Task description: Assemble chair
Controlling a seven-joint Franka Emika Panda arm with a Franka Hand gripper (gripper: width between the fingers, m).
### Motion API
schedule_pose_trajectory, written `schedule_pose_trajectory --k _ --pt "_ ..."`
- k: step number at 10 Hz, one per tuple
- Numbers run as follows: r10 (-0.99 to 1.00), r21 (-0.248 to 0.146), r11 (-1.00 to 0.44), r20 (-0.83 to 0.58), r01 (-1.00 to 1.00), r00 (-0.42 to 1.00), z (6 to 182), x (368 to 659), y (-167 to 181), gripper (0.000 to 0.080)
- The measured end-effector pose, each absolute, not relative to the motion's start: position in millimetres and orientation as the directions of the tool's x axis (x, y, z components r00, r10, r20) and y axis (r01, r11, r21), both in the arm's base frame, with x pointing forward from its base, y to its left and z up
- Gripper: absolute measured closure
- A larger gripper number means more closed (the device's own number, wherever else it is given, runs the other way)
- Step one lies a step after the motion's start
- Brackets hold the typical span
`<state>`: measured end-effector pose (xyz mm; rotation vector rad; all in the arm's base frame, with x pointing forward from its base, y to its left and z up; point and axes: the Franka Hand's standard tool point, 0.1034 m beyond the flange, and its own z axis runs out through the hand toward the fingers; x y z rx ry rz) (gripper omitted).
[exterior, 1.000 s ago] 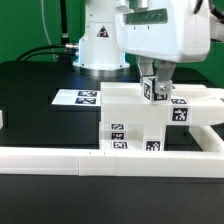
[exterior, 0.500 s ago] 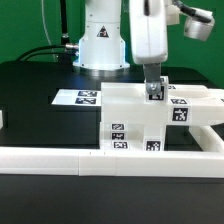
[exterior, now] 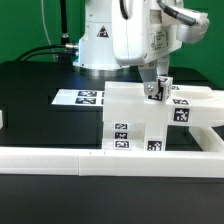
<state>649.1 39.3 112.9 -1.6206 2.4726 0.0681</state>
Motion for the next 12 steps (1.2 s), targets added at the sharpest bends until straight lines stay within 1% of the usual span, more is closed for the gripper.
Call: schedule_pose_trajectory --k 1,2,3,5,6,7,9,10,11,12 --pt "-0.907 -0.064 0.397 -0.18 -0.916 -0.38 113.3 649.4 40.9 0.0372" --pt "-0.928 -0.074 0.344 -0.177 -0.936 -0.327 113.2 649.4 42.0 0.0203" --pt "-0.951 -0.086 0.274 -0.17 -0.958 -0.257 112.6 649.2 41.5 0.0166" --pt "-0.979 -0.107 0.148 -0.157 -0.983 -0.131 112.2 649.1 41.4 0.0153" --pt "-0.989 -0.12 0.047 -0.145 -0.992 -0.029 111.9 648.8 41.4 0.0151" --pt "-0.986 -0.125 -0.094 -0.127 -0.988 0.11 111.3 648.0 41.2 0.0151" --pt "-0.929 -0.106 -0.349 -0.092 -0.931 0.359 113.7 648.5 41.4 0.0151" --pt "-0.872 -0.089 -0.477 -0.072 -0.874 0.483 115.9 650.4 42.7 0.0151" --pt "-0.809 -0.092 -0.579 -0.054 -0.81 0.585 116.0 653.1 42.6 0.0151" --pt "-0.713 -0.073 -0.696 -0.042 -0.714 0.7 115.4 652.6 42.2 0.0151"
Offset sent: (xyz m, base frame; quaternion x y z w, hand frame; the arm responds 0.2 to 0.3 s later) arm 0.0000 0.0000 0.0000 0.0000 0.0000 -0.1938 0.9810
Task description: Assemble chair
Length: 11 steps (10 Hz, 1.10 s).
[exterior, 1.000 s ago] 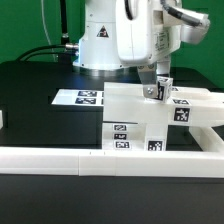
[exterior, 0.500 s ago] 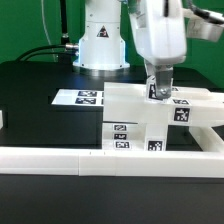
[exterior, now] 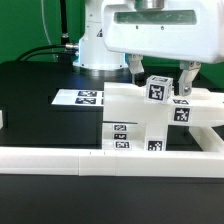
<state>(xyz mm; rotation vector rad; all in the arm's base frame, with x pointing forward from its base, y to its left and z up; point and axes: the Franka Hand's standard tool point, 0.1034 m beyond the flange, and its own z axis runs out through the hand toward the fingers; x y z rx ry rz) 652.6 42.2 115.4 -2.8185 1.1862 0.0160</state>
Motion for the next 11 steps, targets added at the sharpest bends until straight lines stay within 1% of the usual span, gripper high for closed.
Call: schedule_pose_trajectory --k 1,2,3,5,7,9,10,11 --pt "-0.607 -0.043 -0.792 -0.042 -0.608 0.794 115.2 653.2 43.2 0.0151" --pt "-0.521 -0.019 -0.853 -0.037 -0.521 0.853 114.7 654.8 44.4 0.0151" --pt "-0.485 -0.021 -0.874 -0.032 -0.486 0.874 114.1 655.5 43.7 0.0151" --pt "-0.344 -0.024 -0.938 -0.029 -0.344 0.939 113.8 655.4 42.2 0.0151" --pt "-0.268 -0.027 -0.963 -0.028 -0.269 0.963 113.1 654.9 41.9 0.0151" --pt "-0.272 -0.026 -0.962 -0.028 -0.273 0.962 113.1 654.9 41.8 0.0417" --pt "-0.272 -0.026 -0.962 -0.028 -0.273 0.962 113.2 654.9 41.8 0.0516" --pt "-0.276 -0.026 -0.961 -0.028 -0.277 0.961 113.2 654.9 41.8 0.0516"
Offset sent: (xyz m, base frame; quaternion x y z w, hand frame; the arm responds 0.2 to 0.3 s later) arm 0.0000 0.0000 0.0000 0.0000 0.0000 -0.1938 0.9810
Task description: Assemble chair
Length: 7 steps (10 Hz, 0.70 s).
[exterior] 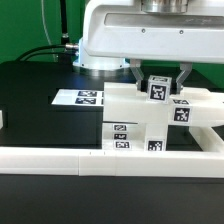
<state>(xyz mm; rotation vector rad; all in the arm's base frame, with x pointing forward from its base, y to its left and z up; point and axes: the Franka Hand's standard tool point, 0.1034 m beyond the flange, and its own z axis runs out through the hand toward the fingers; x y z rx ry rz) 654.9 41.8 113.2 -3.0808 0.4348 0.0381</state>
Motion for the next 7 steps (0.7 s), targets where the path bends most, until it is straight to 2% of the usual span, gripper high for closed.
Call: schedule_pose_trajectory --k 2,5,7 --pt "-0.295 -0.026 -0.955 -0.029 -0.296 0.955 113.2 654.9 41.7 0.0515" --pt "-0.471 -0.025 -0.881 -0.032 -0.472 0.882 113.2 655.4 42.0 0.0515" --pt "-0.678 -0.055 -0.734 -0.019 -0.677 0.735 113.0 652.9 37.9 0.0515"
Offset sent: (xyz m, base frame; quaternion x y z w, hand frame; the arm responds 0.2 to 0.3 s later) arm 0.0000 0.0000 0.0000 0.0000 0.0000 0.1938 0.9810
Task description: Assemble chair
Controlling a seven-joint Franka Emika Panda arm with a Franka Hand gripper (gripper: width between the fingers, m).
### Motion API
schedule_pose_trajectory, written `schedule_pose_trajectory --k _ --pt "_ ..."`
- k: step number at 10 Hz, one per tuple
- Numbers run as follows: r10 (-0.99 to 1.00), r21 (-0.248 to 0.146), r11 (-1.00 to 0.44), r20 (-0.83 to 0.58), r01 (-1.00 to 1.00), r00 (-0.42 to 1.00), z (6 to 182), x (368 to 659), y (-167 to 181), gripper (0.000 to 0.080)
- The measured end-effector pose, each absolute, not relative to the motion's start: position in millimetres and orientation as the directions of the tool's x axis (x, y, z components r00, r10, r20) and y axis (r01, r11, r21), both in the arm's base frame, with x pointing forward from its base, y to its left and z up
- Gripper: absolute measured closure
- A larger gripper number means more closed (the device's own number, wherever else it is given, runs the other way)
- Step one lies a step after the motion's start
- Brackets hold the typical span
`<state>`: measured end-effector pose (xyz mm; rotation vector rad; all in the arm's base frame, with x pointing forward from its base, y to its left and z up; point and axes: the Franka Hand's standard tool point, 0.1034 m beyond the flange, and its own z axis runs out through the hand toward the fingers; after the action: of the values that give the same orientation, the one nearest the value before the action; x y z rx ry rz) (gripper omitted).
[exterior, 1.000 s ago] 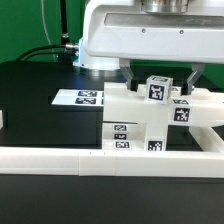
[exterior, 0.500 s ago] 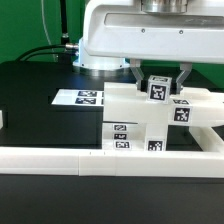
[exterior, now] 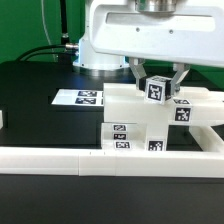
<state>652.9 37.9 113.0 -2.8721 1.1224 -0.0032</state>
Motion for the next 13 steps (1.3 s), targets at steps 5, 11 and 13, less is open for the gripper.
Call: schedule_pose_trajectory --k 5,11,13 --pt "-0.925 -0.085 -0.374 -0.042 -0.924 0.378 112.9 651.2 38.3 0.0514" --pt "-0.981 -0.077 0.147 -0.137 -0.986 -0.136 112.5 647.0 39.0 0.0514" --pt "-0.964 -0.063 0.232 -0.148 -0.971 -0.221 112.6 646.8 40.6 0.0514"
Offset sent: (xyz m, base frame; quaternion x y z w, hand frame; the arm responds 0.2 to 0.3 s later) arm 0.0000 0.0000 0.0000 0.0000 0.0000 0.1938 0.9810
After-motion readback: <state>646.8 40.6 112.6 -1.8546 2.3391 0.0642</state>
